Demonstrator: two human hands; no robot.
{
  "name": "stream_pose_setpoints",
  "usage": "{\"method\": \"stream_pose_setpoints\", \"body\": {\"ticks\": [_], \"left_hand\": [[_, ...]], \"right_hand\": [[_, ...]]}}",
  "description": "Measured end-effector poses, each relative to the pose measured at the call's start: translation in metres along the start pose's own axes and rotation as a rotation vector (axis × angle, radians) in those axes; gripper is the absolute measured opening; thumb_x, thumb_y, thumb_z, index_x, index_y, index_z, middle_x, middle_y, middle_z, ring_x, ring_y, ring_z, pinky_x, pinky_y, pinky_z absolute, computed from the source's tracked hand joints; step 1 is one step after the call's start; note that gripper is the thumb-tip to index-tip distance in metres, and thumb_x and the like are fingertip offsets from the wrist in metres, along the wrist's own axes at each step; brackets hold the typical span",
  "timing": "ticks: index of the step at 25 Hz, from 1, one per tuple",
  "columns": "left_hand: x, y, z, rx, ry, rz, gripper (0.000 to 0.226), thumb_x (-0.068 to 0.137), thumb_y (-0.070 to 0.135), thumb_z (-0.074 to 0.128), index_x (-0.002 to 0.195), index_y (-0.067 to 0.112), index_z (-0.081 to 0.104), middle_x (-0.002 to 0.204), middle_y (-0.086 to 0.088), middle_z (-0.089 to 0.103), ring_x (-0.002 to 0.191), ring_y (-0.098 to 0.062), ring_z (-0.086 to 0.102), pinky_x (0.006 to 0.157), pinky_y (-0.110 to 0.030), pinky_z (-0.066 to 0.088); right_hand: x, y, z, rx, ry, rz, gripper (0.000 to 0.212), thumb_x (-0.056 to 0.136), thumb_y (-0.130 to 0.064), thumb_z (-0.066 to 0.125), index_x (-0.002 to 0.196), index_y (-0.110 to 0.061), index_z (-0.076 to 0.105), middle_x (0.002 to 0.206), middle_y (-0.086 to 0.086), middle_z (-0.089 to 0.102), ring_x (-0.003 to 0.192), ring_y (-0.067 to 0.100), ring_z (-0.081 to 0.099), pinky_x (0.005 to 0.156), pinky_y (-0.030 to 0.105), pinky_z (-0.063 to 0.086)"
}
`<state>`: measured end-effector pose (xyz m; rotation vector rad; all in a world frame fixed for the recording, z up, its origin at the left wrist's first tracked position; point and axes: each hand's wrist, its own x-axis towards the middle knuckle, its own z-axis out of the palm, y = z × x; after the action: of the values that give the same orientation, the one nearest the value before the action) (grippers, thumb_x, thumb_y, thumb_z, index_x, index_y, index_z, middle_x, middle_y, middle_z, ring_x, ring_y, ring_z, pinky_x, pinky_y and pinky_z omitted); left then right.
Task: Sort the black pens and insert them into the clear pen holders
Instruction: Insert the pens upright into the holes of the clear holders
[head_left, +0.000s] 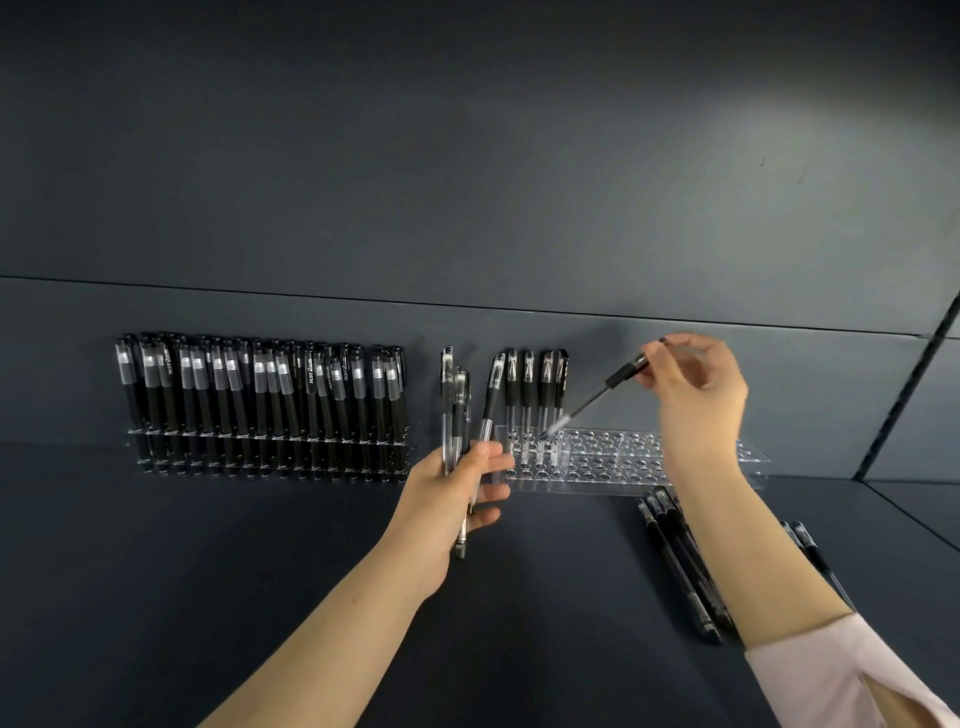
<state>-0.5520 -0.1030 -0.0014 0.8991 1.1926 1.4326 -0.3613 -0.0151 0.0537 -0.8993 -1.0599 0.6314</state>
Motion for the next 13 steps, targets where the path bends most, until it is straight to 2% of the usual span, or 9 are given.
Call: {"method": "stream_pose_setpoints", "body": {"ticks": [2, 4, 8, 13], "left_hand": [[0.001, -0.002, 0.001, 0.007, 0.012, -0.011, 0.019, 0.099, 0.022, 0.054, 0.105, 0.01, 0.067, 0.078, 0.002, 0.074, 0.053, -0.007, 0.053, 0.045, -0.019, 0.039], [0.001, -0.003, 0.003, 0.005, 0.009, -0.019, 0.018, 0.099, 0.021, 0.053, 0.106, 0.007, 0.064, 0.069, 0.001, 0.069, 0.049, -0.006, 0.044, 0.042, -0.018, 0.032], [-0.001, 0.0, 0.005, -0.041, -0.014, -0.039, 0.024, 0.098, 0.03, 0.054, 0.104, 0.007, 0.057, 0.064, 0.001, 0.06, 0.045, -0.006, 0.037, 0.04, -0.017, 0.026], [-0.001, 0.001, 0.006, -0.104, -0.015, -0.078, 0.032, 0.097, 0.043, 0.049, 0.099, 0.011, 0.051, 0.064, -0.001, 0.055, 0.044, -0.007, 0.032, 0.037, -0.018, 0.024]], "right_hand": [[0.002, 0.0, -0.005, -0.098, 0.041, -0.114, 0.01, 0.091, -0.014, 0.062, 0.093, -0.023, 0.059, 0.09, 0.002, 0.069, 0.075, 0.014, 0.068, 0.077, 0.026, 0.053], [0.001, 0.001, -0.005, -0.16, 0.02, -0.179, 0.008, 0.092, -0.015, 0.061, 0.096, -0.022, 0.06, 0.091, -0.003, 0.068, 0.083, 0.017, 0.069, 0.081, 0.025, 0.053], [-0.004, 0.002, 0.002, -0.245, -0.048, -0.243, 0.008, 0.093, -0.016, 0.061, 0.099, -0.02, 0.062, 0.093, -0.004, 0.069, 0.085, 0.01, 0.066, 0.075, 0.008, 0.046], [-0.005, 0.001, 0.01, -0.327, -0.101, -0.333, 0.01, 0.093, -0.015, 0.062, 0.101, -0.021, 0.063, 0.094, -0.004, 0.068, 0.084, 0.005, 0.064, 0.072, 0.003, 0.043]]}}
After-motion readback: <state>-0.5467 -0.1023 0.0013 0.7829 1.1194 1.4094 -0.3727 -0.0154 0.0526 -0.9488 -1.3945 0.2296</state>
